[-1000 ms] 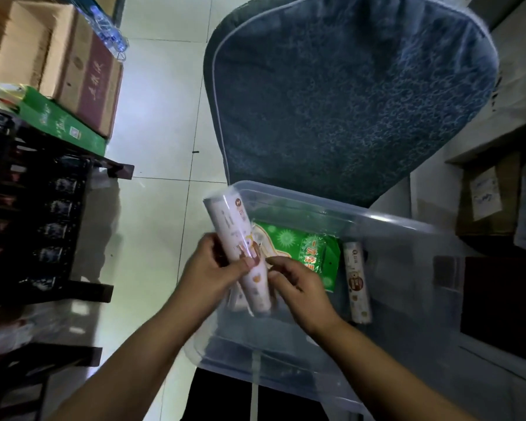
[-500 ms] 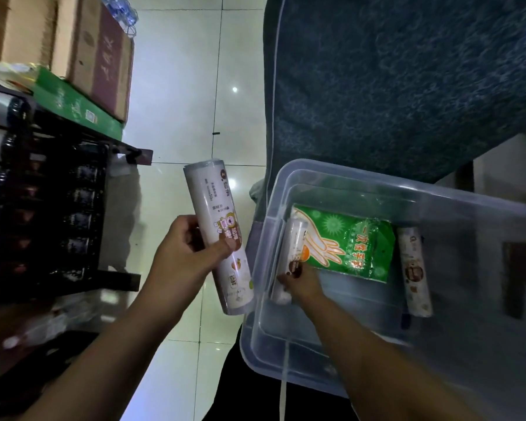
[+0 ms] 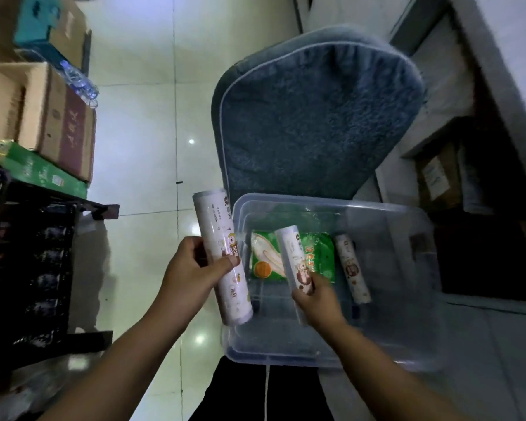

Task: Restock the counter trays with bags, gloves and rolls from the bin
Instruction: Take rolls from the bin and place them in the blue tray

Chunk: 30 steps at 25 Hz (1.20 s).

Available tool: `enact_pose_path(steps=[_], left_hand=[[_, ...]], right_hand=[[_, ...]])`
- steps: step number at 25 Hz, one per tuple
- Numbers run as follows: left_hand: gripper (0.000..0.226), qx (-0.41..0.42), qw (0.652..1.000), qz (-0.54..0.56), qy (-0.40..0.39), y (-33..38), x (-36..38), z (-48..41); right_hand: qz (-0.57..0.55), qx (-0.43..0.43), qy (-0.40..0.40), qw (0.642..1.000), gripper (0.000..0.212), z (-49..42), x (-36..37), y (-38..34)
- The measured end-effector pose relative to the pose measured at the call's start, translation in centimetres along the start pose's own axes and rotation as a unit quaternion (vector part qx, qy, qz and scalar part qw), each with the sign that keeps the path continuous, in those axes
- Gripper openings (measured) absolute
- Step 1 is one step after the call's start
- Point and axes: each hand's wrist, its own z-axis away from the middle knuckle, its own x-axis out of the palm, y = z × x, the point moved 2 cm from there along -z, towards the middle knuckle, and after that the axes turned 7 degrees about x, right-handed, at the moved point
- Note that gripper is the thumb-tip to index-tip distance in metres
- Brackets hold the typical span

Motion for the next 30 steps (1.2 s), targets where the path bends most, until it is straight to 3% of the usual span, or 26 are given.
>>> enact_pose_path(steps=[8, 18, 24, 30], left_hand=[[0.040, 0.064, 0.987, -0.015, -0.149, 7.2, 7.9, 4.8], [0.043, 0.120, 0.905, -0.004, -0.409, 12.3, 24.1, 17.5], [0.037, 0.170, 0.871, -0.014, -0.461, 14.3, 30.6, 27.3], [0.038, 0.191, 0.872, 0.011, -0.451, 14.3, 35.5, 34.9]], right_hand=[[-0.050, -0.026, 0.228, 0.972, 0.038, 14.2, -13.7, 1.4], [-0.123, 0.078, 0.444, 0.884, 0.043, 33.1, -23.8, 12.5], [-0.087, 0.141, 0.538, 0.826, 0.047, 42.7, -28.9, 21.3], [0.025, 0.176, 0.546, 0.819, 0.051, 48.8, -35.9, 32.7]])
